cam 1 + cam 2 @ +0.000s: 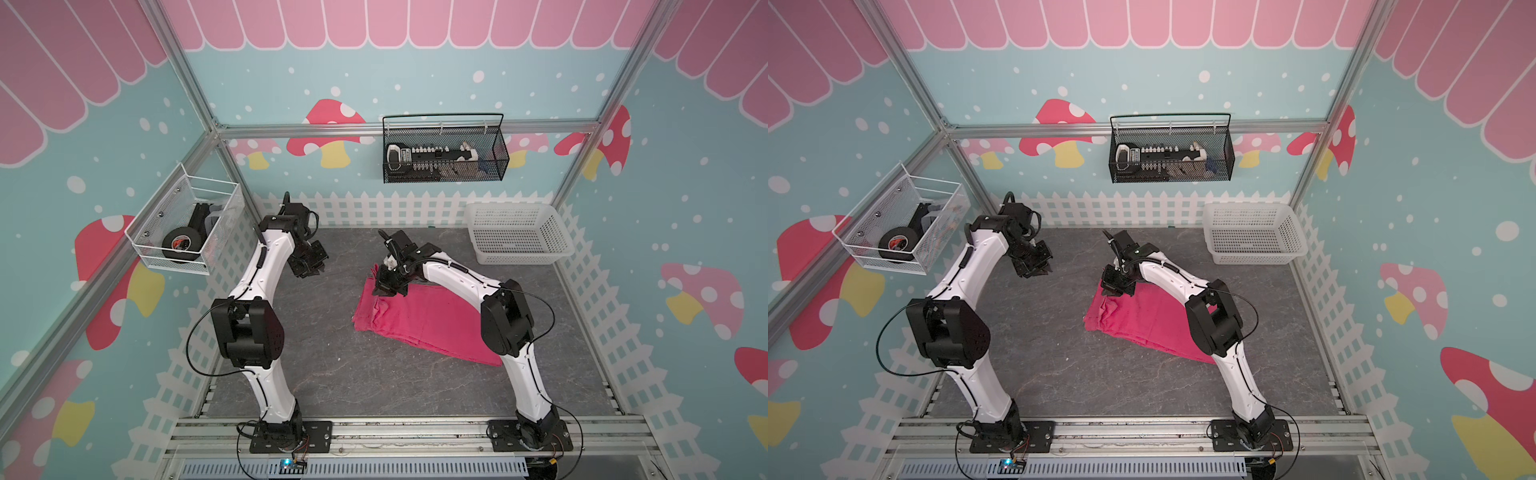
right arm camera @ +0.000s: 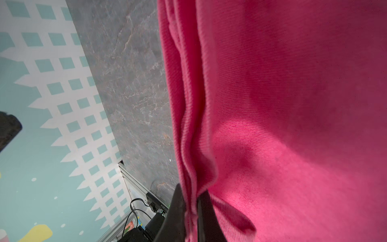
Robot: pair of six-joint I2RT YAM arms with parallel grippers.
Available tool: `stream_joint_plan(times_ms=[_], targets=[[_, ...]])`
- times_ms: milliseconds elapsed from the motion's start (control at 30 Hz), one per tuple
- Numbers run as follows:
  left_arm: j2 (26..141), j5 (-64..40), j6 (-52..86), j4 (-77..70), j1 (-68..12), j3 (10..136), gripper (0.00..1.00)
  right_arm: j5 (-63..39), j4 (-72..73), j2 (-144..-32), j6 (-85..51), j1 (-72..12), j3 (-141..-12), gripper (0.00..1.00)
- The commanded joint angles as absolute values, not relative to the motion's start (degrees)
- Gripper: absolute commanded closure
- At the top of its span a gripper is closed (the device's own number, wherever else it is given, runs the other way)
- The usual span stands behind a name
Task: Roll up the long pants
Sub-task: Fold the long pant at the center of the board.
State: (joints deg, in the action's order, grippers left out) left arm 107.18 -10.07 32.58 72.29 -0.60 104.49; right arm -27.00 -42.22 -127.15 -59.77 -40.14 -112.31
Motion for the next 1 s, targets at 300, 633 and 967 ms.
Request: stream_joint_plan(times_ms=[300,633,967], targets=[[104.52,-13.03,33.46,71.41,-0.33,104.34,0.84,-27.27,-41.98,-129.74,-58.08,-41.30,-115.31,0.64],[99.97,-14.06,36.87,68.12,-12.75,96.12,0.84,-23.25,-38.09,-124.54,-53.56,-38.93,-111.27,0.44],[105.25,-14.32,41.76,54.43,-20.65,86.00,0.84,-15.82,-47.70,-96.48,-44.04,-16.20,-86.01,0.48]])
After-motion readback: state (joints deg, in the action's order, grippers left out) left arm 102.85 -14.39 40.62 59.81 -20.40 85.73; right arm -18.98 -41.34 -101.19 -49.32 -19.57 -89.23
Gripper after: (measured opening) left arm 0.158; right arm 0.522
